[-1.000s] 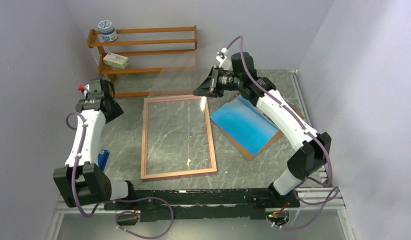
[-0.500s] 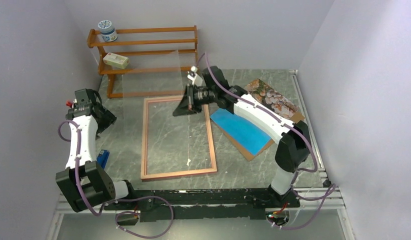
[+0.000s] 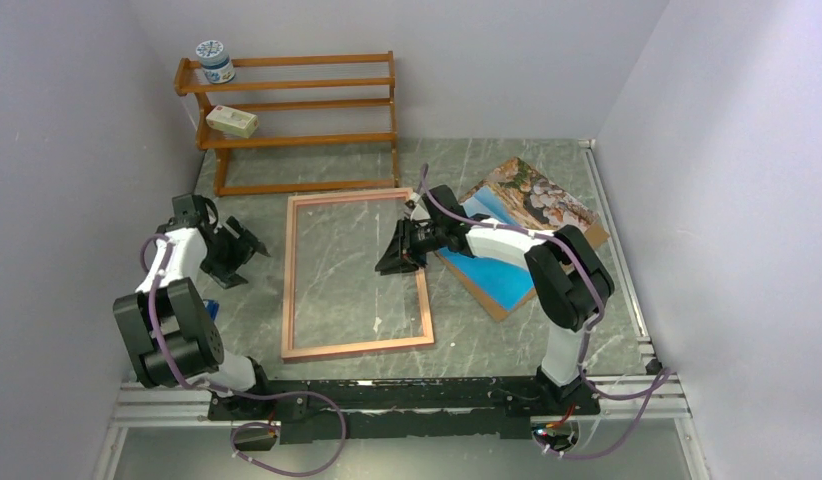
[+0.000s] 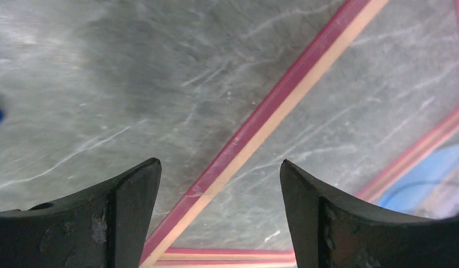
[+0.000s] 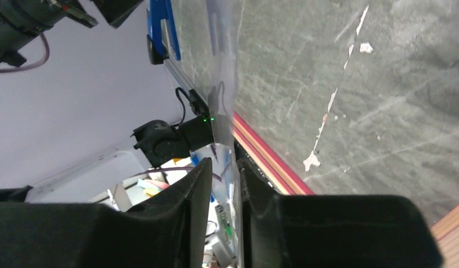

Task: Put the photo into the frame
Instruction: Place the photo frame item in the photo frame.

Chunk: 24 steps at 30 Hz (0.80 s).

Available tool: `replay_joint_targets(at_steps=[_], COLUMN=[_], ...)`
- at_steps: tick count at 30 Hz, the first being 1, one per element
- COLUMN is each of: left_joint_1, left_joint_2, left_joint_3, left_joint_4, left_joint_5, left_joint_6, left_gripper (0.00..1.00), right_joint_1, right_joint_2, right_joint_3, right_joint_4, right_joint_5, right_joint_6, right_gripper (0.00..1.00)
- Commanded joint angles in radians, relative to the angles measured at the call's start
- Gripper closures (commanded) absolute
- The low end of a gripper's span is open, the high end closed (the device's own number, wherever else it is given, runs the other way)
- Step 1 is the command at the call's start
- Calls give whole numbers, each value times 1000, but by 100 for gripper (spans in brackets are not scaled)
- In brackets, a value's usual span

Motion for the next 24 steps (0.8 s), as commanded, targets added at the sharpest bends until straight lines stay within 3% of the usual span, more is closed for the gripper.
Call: replay_joint_targets(at_steps=[1, 9, 14, 24], left_joint_1=[3, 3, 3, -34], left_joint_2=[34, 137, 191, 255], left_joint_3=[-41, -77, -61, -3], left_joint_4=[105, 211, 217, 160], left_joint_5=[214, 438, 475, 439], left_joint_6=[26, 49, 63, 137], left_gripper=[16, 20, 24, 37], right_joint_1=[-15, -35, -50, -54], right_joint_2=[-6, 11, 93, 160], right_joint_3=[-35, -148, -156, -159], right_joint_4=[154, 459, 657, 810], right_joint_5=[6, 69, 72, 202], right_joint_6=[-4, 45, 151, 148], right_gripper=[65, 35, 34, 36])
